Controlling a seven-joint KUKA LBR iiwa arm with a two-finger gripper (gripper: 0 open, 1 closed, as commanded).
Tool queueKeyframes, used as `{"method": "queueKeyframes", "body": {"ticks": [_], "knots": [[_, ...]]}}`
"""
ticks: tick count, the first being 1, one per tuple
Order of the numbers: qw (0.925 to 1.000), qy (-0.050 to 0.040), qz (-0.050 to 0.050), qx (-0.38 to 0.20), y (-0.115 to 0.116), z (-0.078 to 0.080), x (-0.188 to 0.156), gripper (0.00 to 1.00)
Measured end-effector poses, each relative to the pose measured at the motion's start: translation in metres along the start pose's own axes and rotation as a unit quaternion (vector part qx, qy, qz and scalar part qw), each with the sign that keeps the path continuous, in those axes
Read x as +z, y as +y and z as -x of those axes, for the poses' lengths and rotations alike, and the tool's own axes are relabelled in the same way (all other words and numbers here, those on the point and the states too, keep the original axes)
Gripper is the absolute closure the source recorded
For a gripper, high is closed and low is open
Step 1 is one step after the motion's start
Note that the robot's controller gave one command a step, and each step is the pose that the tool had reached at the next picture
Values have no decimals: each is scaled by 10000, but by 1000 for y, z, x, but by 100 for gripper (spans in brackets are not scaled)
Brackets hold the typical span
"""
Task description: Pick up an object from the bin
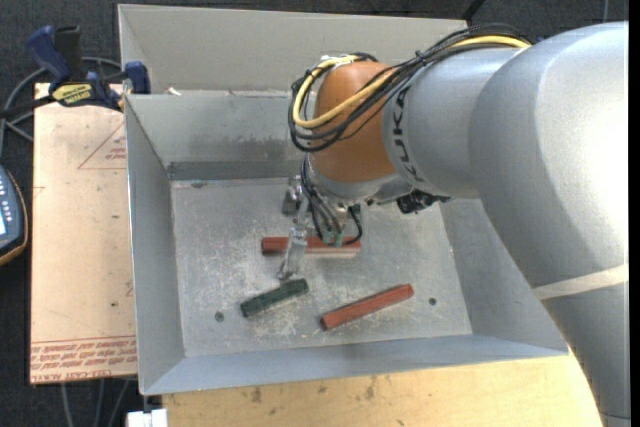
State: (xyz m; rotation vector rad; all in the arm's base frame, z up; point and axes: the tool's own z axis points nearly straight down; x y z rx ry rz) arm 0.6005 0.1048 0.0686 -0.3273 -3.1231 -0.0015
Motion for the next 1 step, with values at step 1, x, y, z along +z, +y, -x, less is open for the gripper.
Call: {"method": "queueKeyframes", "body": {"ticks": [1], "knots": [[10000,-9,6,-1,1,0,0,0]]}}
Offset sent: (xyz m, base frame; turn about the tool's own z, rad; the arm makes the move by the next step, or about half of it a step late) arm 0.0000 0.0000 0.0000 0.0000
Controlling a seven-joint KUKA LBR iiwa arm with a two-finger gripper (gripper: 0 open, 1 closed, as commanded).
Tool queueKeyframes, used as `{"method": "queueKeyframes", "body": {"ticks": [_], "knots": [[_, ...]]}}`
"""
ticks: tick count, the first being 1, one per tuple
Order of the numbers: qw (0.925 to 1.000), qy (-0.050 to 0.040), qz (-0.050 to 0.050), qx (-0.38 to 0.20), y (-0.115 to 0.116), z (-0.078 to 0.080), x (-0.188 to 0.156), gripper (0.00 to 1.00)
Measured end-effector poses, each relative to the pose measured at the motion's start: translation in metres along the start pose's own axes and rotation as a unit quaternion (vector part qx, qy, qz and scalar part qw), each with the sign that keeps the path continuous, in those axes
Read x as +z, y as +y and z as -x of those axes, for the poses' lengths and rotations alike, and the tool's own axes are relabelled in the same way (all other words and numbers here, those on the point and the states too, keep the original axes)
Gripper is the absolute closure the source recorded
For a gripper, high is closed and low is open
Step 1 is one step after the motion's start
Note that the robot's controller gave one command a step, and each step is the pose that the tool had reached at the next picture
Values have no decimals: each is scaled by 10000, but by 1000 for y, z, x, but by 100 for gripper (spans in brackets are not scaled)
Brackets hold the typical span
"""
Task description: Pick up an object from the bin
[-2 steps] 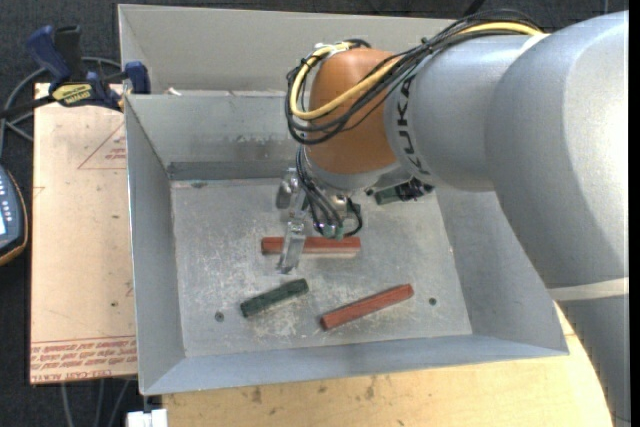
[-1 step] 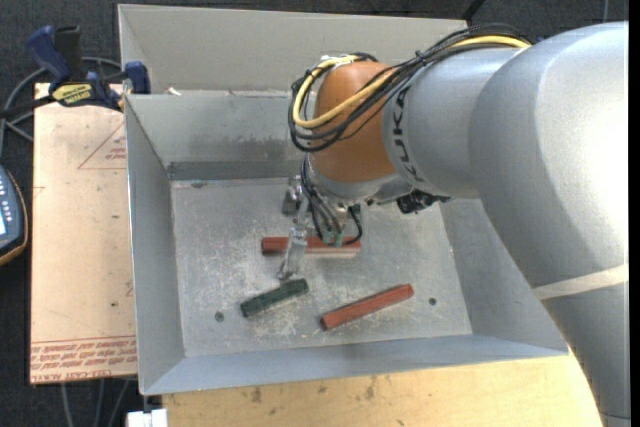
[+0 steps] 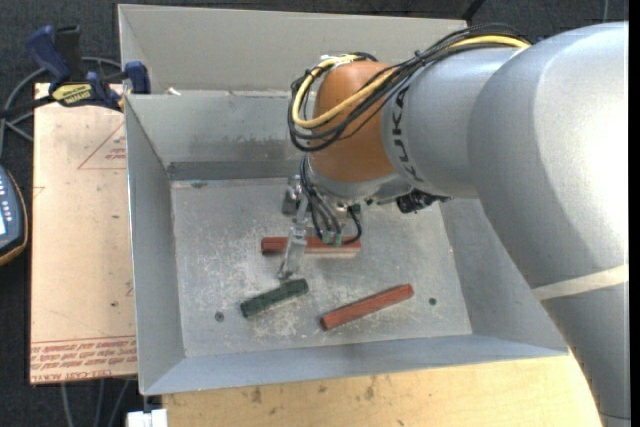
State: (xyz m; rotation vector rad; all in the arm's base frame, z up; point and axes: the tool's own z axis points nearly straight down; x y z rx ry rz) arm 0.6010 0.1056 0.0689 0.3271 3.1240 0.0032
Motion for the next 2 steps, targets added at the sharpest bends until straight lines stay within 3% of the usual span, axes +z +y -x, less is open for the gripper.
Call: {"method": "queueKeyframes", "body": {"ticks": [1,2], "knots": [[10000,-12,3,1,0,1,-1,100],[10000,-11,2,3,1,2,-9,100]]}}
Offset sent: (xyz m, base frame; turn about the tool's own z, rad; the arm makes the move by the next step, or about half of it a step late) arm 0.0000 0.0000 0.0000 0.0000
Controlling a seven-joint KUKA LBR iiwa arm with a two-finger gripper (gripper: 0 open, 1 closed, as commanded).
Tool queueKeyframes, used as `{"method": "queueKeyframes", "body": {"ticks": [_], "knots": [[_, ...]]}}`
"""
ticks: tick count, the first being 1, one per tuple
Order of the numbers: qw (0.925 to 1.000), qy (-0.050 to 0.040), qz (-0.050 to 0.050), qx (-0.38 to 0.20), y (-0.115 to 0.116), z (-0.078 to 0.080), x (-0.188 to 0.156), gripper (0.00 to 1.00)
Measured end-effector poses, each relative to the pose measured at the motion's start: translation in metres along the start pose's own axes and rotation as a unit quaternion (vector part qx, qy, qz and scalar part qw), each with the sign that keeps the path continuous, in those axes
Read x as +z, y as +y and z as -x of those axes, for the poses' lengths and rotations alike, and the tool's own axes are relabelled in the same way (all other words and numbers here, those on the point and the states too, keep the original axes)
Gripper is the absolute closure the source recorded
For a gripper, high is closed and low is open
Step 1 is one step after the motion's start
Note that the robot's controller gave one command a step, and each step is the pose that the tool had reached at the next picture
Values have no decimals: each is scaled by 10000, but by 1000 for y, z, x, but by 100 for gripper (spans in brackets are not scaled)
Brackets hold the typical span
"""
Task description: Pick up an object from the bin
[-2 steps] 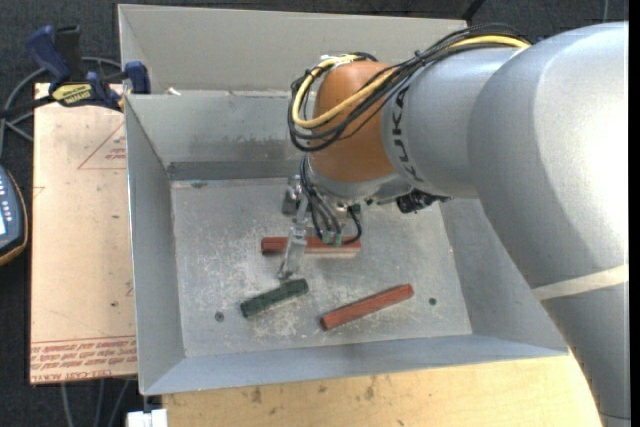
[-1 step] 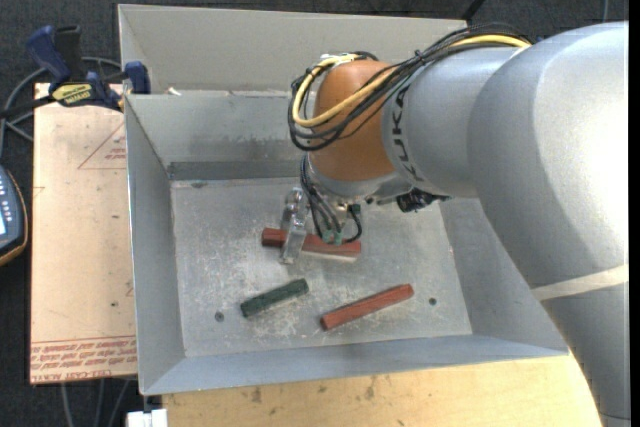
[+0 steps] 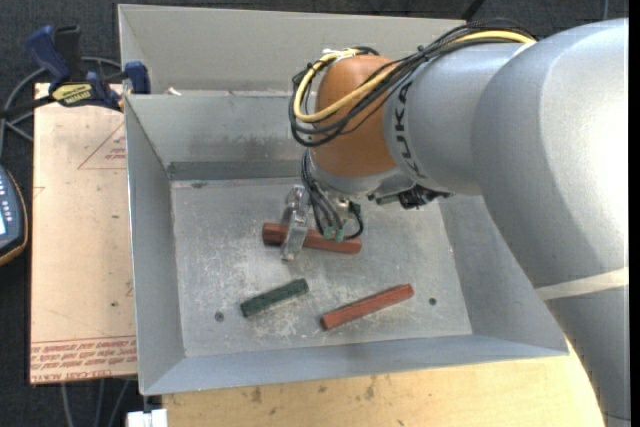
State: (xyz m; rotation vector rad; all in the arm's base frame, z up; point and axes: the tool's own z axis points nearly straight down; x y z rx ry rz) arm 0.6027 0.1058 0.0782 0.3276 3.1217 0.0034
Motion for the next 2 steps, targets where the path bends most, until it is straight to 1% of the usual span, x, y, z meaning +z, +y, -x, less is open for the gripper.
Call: {"method": "queueKeyframes", "body": {"ticks": [2], "knots": [[10000,-5,2,2,1,2,-29,100]]}}
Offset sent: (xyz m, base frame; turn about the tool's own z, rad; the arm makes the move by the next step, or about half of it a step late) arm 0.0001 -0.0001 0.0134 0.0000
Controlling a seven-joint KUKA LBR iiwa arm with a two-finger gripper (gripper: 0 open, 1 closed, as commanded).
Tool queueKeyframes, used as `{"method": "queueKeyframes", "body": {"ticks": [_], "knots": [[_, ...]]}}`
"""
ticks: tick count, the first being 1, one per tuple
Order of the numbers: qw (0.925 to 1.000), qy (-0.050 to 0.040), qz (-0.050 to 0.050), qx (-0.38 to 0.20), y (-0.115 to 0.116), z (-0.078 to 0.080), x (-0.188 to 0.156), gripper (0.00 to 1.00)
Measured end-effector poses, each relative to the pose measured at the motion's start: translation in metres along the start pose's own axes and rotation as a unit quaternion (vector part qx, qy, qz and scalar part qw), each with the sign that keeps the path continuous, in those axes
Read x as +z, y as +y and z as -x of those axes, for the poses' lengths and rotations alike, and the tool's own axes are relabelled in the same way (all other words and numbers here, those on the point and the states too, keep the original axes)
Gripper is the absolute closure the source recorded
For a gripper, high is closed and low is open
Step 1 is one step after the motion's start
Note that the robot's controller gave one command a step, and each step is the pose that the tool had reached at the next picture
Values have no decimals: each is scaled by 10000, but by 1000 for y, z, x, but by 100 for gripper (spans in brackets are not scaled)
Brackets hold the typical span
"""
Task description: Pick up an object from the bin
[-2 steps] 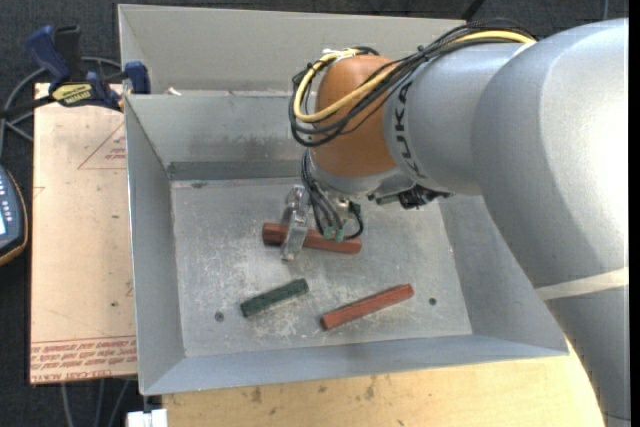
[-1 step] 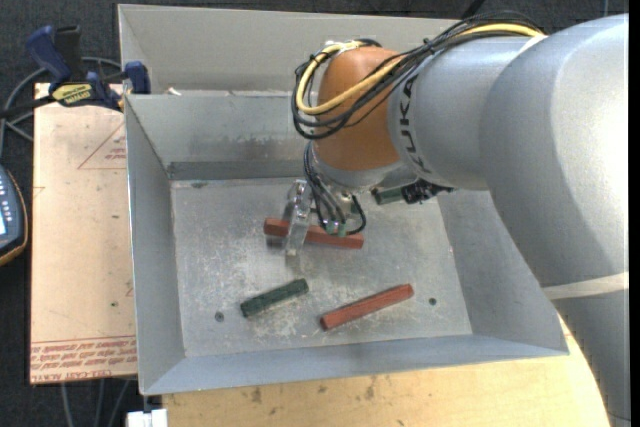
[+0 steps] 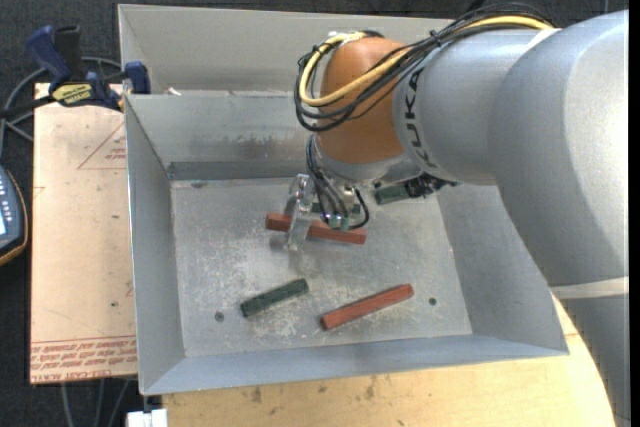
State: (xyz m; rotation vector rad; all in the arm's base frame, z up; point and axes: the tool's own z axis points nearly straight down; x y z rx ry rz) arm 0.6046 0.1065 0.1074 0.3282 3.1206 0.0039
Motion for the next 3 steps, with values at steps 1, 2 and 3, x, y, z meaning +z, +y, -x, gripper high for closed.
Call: {"method": "queueKeyframes", "body": {"ticks": [1,2,3], "knots": [[10000,8,-3,2,0,0,0,100],[10000,0,0,1,1,1,-17,100],[10000,-16,7,-2,2,3,-64,100]]}}
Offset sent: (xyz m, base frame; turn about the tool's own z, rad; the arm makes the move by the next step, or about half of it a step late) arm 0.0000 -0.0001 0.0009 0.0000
